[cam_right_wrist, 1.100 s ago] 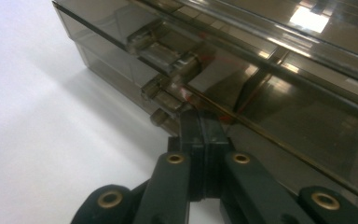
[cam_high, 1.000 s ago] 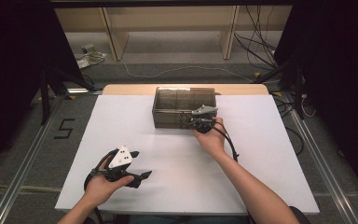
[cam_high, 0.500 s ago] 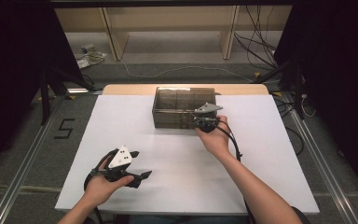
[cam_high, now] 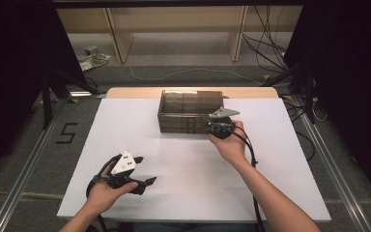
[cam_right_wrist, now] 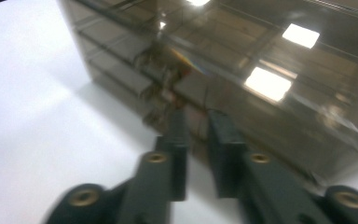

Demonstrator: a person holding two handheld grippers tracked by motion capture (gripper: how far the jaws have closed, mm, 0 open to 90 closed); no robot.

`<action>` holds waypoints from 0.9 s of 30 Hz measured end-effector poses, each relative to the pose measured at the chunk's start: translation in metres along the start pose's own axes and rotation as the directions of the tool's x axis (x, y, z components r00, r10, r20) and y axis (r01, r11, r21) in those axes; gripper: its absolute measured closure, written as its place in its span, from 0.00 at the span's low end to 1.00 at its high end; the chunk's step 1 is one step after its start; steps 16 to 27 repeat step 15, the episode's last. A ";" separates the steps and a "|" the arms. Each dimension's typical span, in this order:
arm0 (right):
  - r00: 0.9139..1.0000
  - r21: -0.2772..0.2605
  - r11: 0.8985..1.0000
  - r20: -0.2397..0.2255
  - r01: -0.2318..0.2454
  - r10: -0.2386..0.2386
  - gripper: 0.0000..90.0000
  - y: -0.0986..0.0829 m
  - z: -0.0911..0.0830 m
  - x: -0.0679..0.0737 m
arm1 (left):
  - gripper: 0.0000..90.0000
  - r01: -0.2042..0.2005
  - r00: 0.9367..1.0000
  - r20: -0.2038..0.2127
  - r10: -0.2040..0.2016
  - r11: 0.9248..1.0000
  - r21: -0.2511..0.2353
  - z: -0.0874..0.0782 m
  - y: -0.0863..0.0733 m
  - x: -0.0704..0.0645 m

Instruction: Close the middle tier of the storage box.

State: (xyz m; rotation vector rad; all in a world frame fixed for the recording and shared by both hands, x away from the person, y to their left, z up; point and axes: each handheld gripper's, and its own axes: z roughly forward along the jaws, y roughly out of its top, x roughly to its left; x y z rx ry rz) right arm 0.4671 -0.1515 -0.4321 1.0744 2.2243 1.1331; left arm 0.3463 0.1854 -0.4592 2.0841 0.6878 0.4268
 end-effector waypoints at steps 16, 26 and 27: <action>0.974 -0.040 0.999 -0.222 0.033 -0.041 0.28 -0.089 -0.101 0.008 | 0.18 0.022 1.000 -0.009 -0.022 1.000 0.001 0.001 0.000 0.002; 0.974 -0.040 0.999 -0.222 0.033 -0.041 0.28 -0.089 -0.101 0.008 | 0.18 0.022 1.000 -0.009 -0.022 1.000 0.001 0.001 0.000 0.002; 0.974 -0.040 0.999 -0.222 0.033 -0.041 0.28 -0.089 -0.101 0.008 | 0.18 0.022 1.000 -0.009 -0.022 1.000 0.001 0.001 0.000 0.002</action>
